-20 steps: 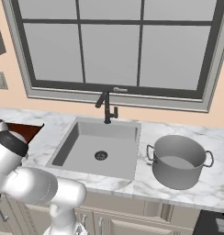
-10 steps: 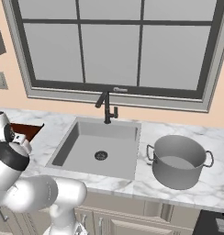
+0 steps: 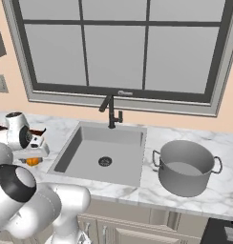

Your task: Pick up all produce items and place them in the sink. Turn on the sink faucet to wash them. Then turn the sink off and put them in the tray.

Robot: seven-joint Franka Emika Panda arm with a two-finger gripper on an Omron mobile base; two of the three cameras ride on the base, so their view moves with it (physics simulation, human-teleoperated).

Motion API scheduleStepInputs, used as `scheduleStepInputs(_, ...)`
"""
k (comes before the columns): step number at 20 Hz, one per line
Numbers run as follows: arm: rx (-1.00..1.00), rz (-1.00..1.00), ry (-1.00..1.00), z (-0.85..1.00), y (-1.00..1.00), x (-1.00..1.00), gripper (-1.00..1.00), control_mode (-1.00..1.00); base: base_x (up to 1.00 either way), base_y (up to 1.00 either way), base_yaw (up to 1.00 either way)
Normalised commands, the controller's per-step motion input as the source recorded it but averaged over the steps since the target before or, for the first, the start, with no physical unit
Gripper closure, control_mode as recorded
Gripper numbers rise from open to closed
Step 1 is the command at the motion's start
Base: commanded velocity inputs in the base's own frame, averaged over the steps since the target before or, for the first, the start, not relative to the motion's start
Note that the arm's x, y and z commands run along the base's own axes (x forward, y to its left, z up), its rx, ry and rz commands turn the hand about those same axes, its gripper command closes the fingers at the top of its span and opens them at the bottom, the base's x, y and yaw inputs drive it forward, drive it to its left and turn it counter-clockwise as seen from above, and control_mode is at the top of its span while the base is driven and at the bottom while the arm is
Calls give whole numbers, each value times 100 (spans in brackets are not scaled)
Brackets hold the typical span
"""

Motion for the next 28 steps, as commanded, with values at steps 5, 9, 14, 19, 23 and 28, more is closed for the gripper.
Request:
scheduleStepInputs(5, 4, -1, 1, 3, -71, 38, 100, -100, 0, 0, 0)
scheduleStepInputs(9, 3, 0, 0, 2, -66, 39, 100, -100, 0, 0, 0)
scheduleStepInputs(14, 3, 0, 0, 6, -64, 43, 100, -100, 0, 0, 0)
scheduleStepInputs(19, 2, 0, 1, 0, -52, 49, 100, -100, 0, 0, 0)
scheduleStepInputs(23, 0, 0, 0, -12, -33, 53, 100, -100, 0, 0, 0)
scheduleStepInputs(28, 0, 0, 6, -35, -11, 35, 100, -100, 0, 0, 0)
